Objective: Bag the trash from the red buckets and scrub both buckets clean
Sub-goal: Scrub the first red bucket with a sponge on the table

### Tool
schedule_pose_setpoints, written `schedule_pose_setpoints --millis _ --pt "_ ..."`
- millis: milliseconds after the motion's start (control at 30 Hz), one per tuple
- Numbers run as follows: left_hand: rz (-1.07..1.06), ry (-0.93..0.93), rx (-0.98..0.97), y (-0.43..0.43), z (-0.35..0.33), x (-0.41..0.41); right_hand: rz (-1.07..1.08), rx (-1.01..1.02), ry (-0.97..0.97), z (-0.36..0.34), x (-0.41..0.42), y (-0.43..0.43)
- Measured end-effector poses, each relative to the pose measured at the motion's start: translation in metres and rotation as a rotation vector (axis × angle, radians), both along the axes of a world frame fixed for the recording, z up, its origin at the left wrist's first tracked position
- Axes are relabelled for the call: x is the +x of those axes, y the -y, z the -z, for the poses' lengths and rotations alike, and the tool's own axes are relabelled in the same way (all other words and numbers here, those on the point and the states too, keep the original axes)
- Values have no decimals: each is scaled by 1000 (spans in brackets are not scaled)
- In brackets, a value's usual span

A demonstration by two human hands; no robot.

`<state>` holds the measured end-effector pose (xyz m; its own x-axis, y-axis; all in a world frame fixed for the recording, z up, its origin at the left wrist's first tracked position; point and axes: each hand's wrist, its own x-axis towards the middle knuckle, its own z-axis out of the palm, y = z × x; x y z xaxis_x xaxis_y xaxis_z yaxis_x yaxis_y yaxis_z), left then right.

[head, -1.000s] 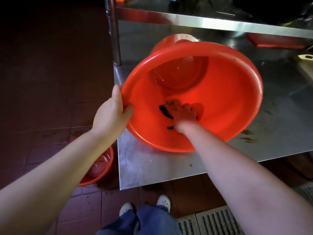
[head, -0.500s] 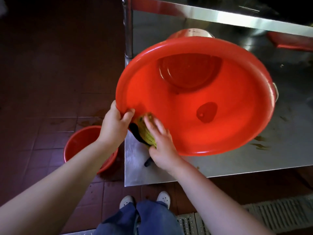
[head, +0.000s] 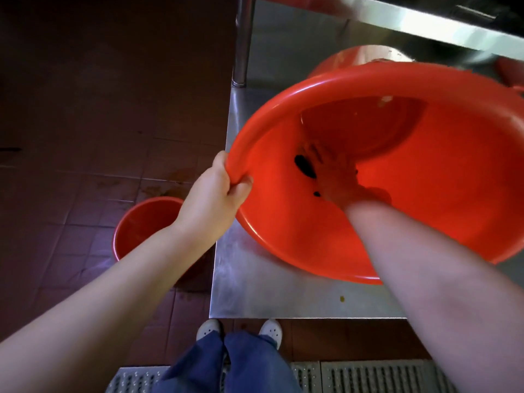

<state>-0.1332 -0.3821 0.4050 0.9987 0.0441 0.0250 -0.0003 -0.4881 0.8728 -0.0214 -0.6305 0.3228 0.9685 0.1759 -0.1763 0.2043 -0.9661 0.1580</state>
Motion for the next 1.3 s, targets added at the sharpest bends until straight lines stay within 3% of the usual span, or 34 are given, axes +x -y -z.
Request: schedule_pose_setpoints --millis 67,167,267,367,500,633,733,867,967,1033,1100,1200,1300 --pt "-42 -3 -24 2 4 4 8 -15 36 7 9 1" --pt "-173 -141 -249 7 32 -4 57 58 -12 14 16 -1" --pt "-117 -307 -395 16 63 -19 96 122 -90 15 21 2" --pt "-88 -330 -492 21 69 -18 148 286 -82 12 12 -9" --pt "-90 -233 -421 26 62 -17 232 475 -58 -5 -57 -56" --pt "-103 -119 -279 29 57 -22 145 673 31 -17 -155 -91" --pt "-106 -153 -248 27 46 -25 107 710 63 -13 -150 -84" --pt "-48 -141 134 17 21 -25 207 555 -35 6 -84 -59" --pt "1 -62 247 6 8 -17 87 337 -11 13 -31 -26" --pt "4 -46 219 -1 6 -6 36 223 33 16 -3 -5" --pt "5 -63 65 -5 12 2 67 170 40 19 16 5" --pt "-20 -176 -209 -6 40 -1 154 204 72 25 26 0" --pt "26 -280 -223 -3 67 -14 204 288 72 21 7 -23"
